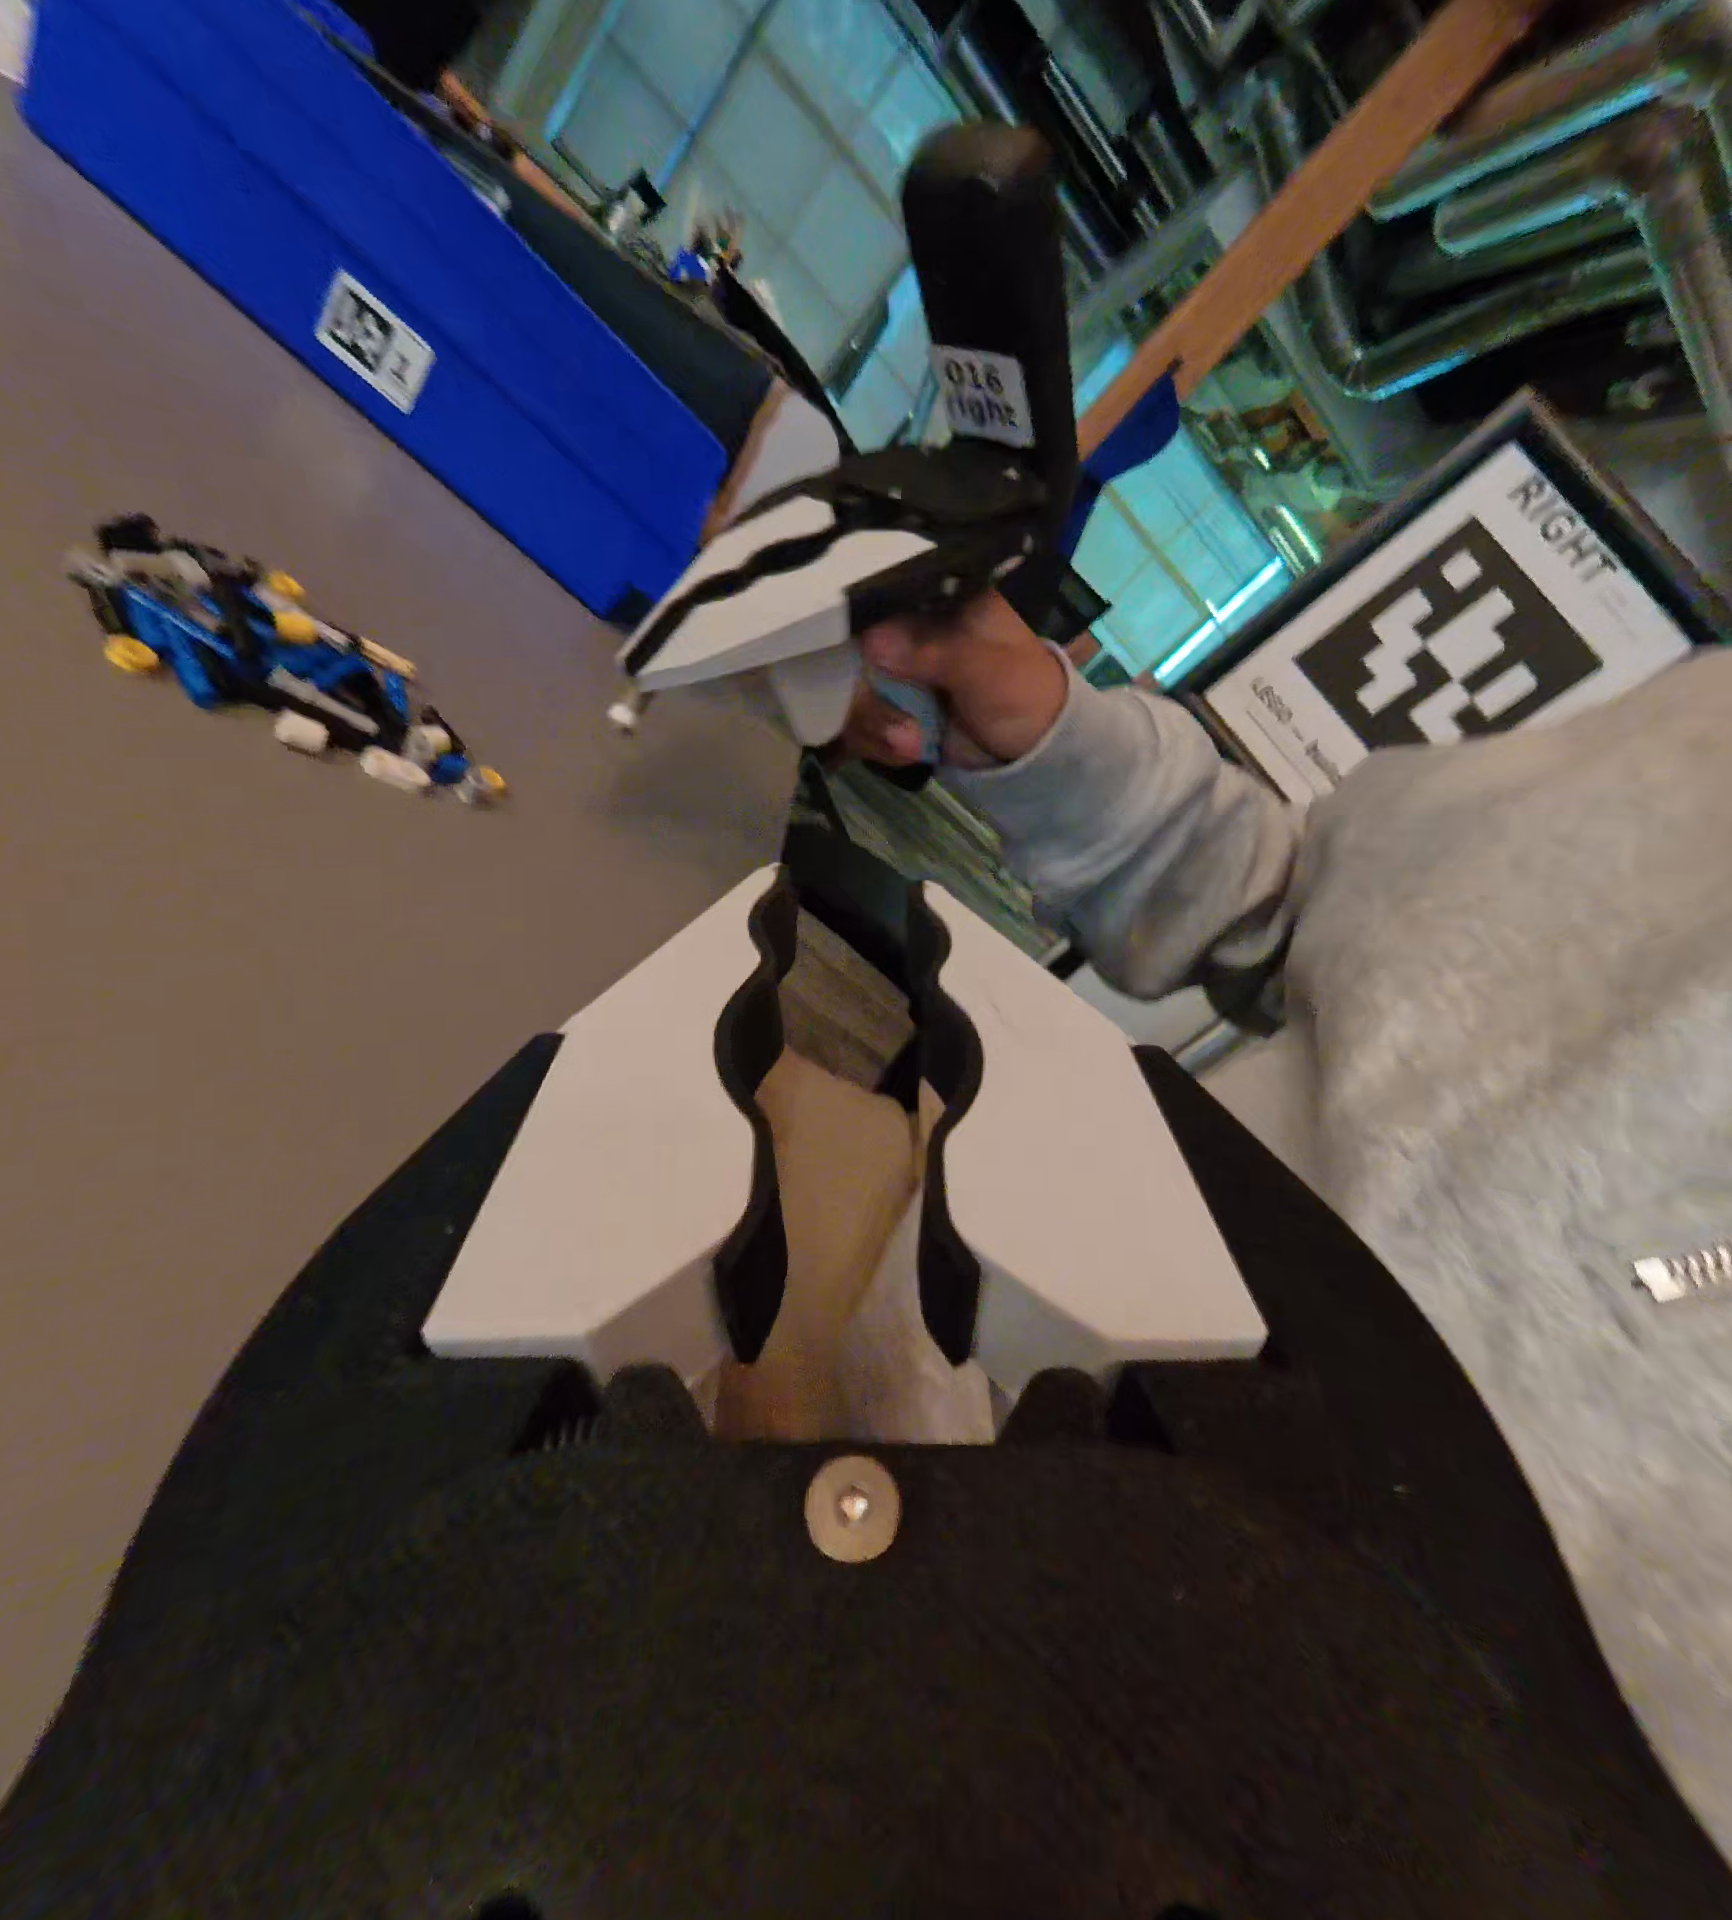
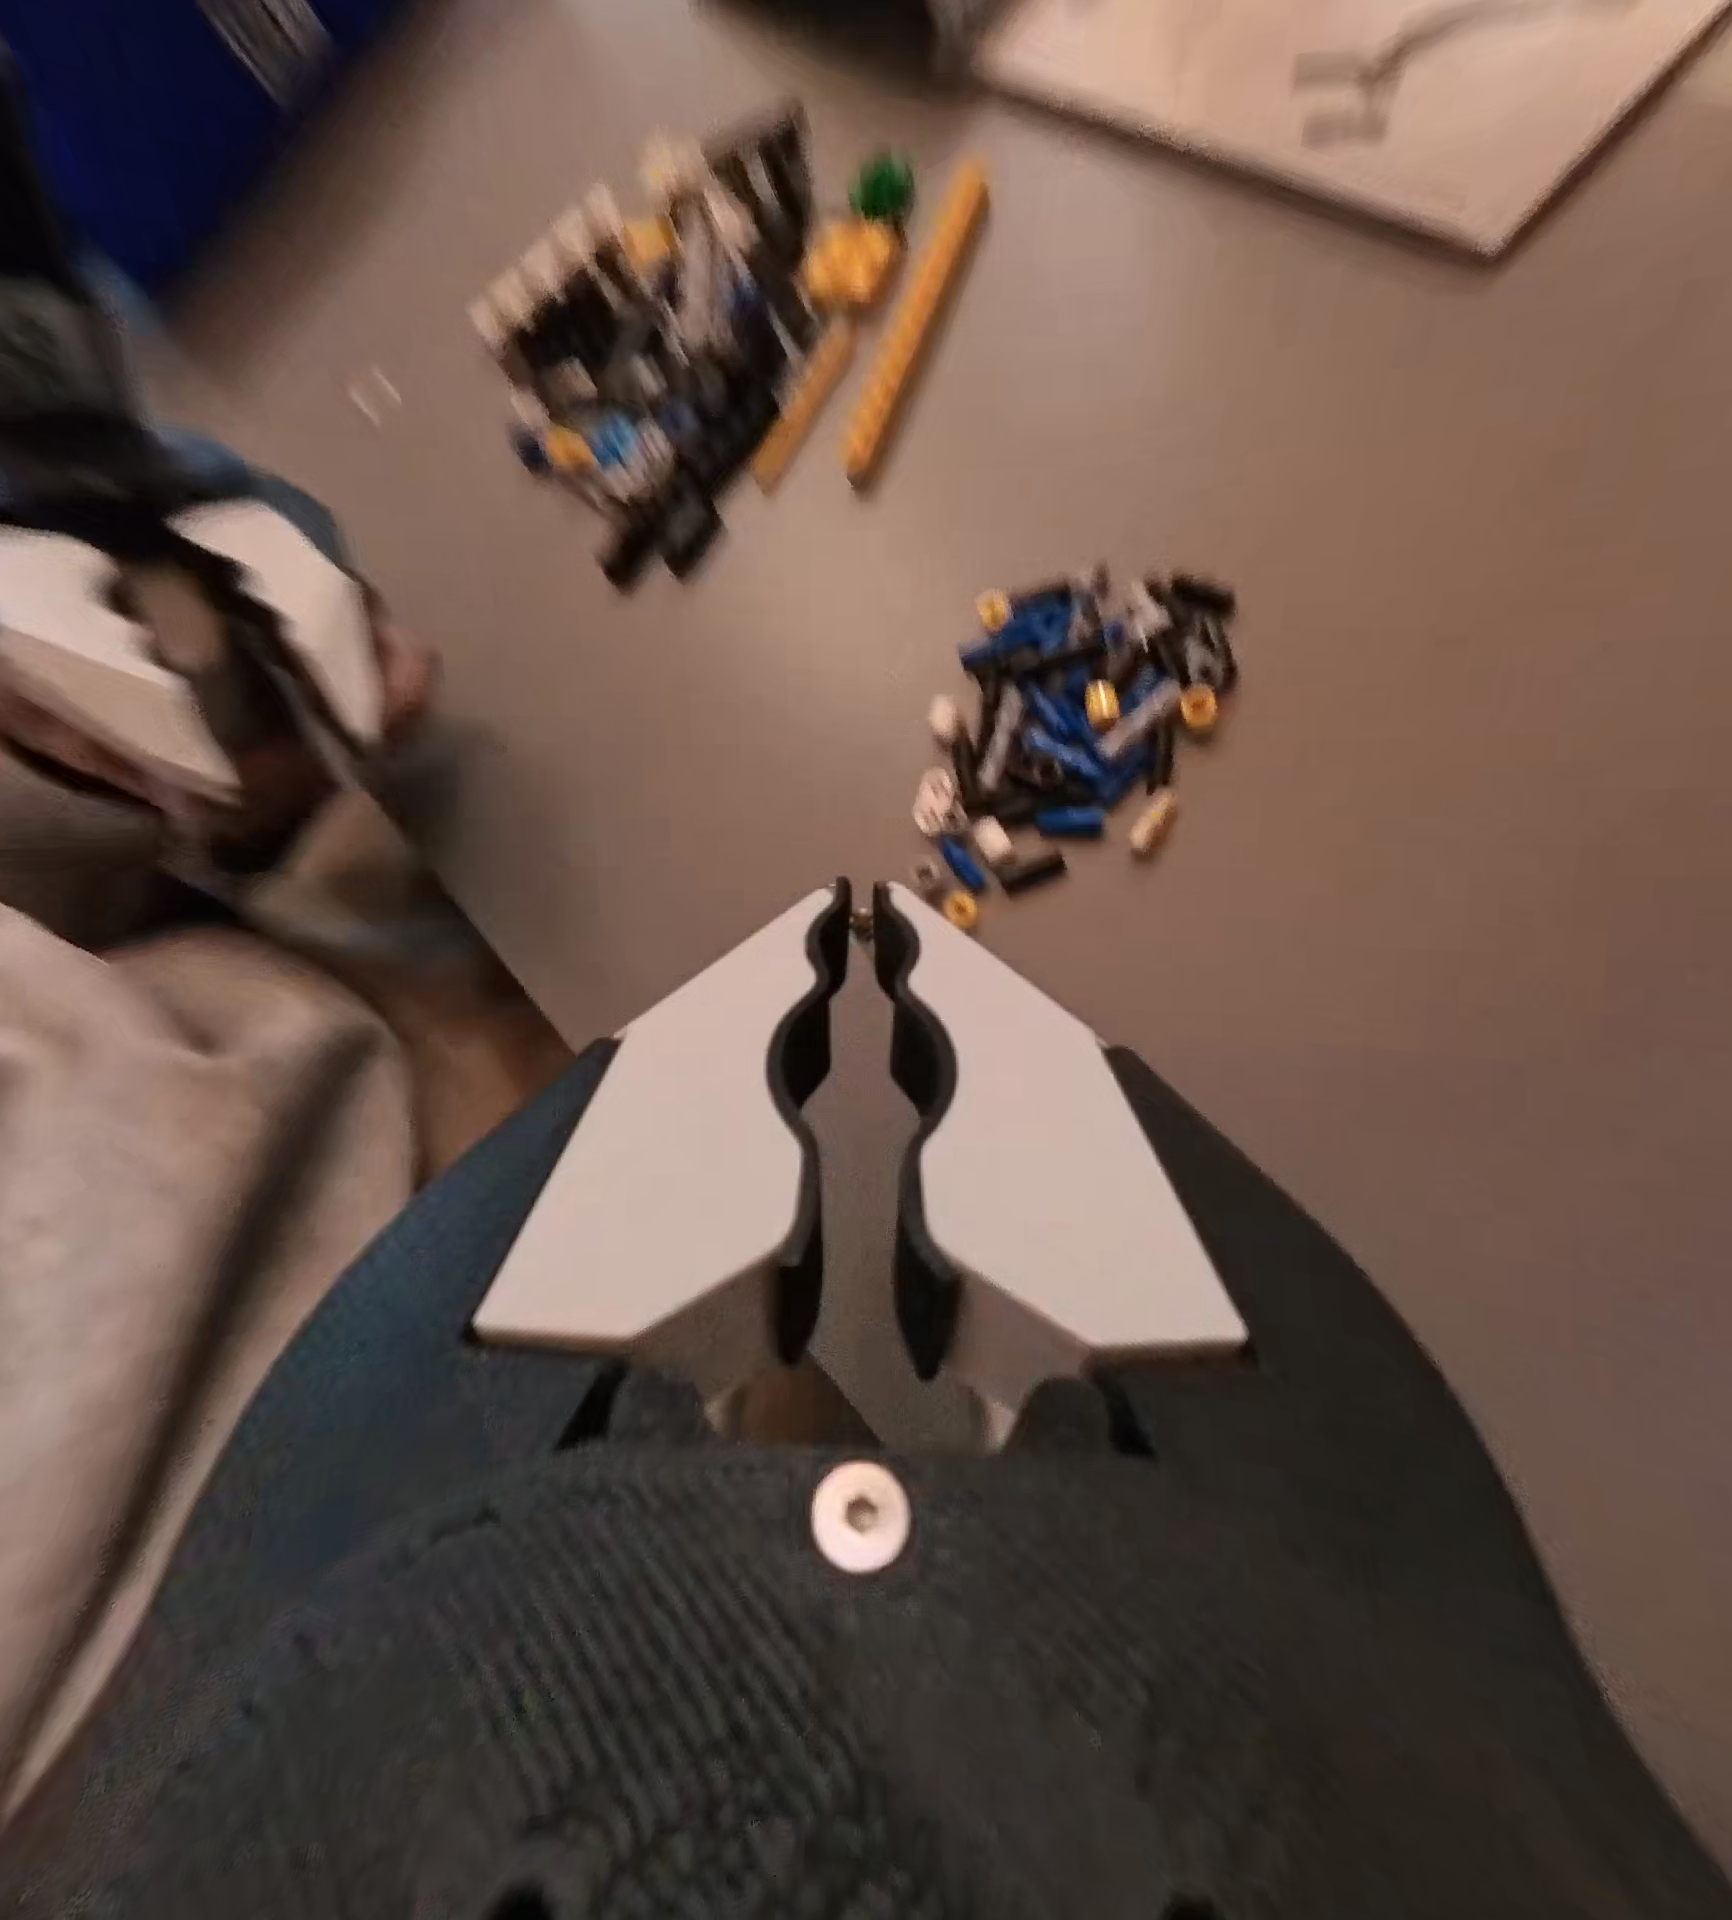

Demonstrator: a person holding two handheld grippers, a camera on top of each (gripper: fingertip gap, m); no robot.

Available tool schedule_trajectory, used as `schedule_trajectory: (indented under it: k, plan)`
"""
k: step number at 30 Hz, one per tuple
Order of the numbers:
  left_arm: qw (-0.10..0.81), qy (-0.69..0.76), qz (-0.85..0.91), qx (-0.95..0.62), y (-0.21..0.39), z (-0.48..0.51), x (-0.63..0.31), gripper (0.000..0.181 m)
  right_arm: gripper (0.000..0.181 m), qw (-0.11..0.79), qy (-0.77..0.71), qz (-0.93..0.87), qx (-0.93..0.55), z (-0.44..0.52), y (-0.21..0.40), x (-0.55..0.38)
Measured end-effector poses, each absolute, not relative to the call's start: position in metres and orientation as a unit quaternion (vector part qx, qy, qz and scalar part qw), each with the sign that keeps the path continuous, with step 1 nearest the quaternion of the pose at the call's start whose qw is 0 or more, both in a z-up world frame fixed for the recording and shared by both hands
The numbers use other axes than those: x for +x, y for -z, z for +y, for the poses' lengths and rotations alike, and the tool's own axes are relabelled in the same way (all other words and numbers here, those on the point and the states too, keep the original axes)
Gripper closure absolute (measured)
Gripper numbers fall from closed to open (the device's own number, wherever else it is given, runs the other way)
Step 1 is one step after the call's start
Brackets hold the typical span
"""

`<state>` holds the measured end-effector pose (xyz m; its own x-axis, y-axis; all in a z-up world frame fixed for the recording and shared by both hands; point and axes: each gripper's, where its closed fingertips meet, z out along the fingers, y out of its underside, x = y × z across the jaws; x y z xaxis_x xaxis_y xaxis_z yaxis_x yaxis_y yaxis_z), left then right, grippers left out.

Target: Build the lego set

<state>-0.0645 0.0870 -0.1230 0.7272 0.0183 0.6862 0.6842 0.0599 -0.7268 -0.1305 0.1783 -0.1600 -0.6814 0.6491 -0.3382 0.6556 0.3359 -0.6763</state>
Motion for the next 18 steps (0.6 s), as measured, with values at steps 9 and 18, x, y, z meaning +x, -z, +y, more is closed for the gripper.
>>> schedule_trajectory:
  k: [9, 18]
  plan:
    - [0.775, 0.123, -0.247, -0.568, 0.083, 0.097, -0.126, 0.17, 0.18, 0.225, 0.735, 0.545, 0.335, 0.112, 0.049, -0.134]
    - [0.774, 0.055, -0.243, -0.583, 0.088, 0.086, -0.116, 0.159, 0.18, 0.272, 0.748, 0.522, 0.306, 0.078, 0.091, -0.123]
